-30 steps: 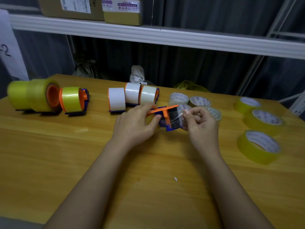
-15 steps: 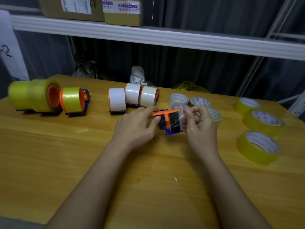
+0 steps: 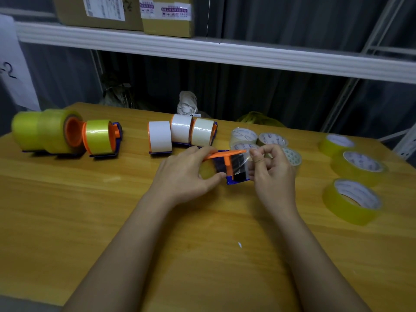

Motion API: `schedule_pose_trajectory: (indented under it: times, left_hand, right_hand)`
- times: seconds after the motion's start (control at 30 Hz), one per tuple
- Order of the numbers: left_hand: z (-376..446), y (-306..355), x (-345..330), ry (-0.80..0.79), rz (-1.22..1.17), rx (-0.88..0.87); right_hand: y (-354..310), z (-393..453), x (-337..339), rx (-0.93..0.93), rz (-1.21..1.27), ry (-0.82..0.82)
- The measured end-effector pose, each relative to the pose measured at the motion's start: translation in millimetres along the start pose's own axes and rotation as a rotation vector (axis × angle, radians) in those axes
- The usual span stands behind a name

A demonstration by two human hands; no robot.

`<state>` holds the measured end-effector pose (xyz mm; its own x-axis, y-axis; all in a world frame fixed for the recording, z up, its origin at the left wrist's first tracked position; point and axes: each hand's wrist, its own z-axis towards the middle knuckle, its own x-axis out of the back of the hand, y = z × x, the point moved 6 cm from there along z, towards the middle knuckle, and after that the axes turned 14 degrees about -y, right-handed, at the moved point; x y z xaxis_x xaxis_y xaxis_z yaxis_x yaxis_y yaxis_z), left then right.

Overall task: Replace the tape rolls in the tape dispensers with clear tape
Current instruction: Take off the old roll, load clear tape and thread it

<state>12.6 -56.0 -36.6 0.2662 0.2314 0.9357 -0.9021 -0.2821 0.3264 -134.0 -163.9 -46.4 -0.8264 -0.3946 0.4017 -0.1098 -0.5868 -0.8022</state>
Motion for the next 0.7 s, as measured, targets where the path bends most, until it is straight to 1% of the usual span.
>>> schedule_pose_trajectory:
  times: [0.37, 0.6, 0.7]
  left_hand:
    - [-0.9, -0.6, 1.6, 0.034, -0.023, -0.011]
    - [-0.3, -5.9, 1.2, -0.08, -0.062, -0.026]
    - [0.0, -4.5, -1.1, -0.123, -0.036, -0.005]
  right_hand:
    - [-2.0, -0.9, -1.0, -0.016, 0.025, -0.005]
    - [-5.5, -1.5, -1.4, -0.038, 0.1, -0.025]
    - [-3.6, -0.8, -1.6, -0.062, 0.159, -0.036]
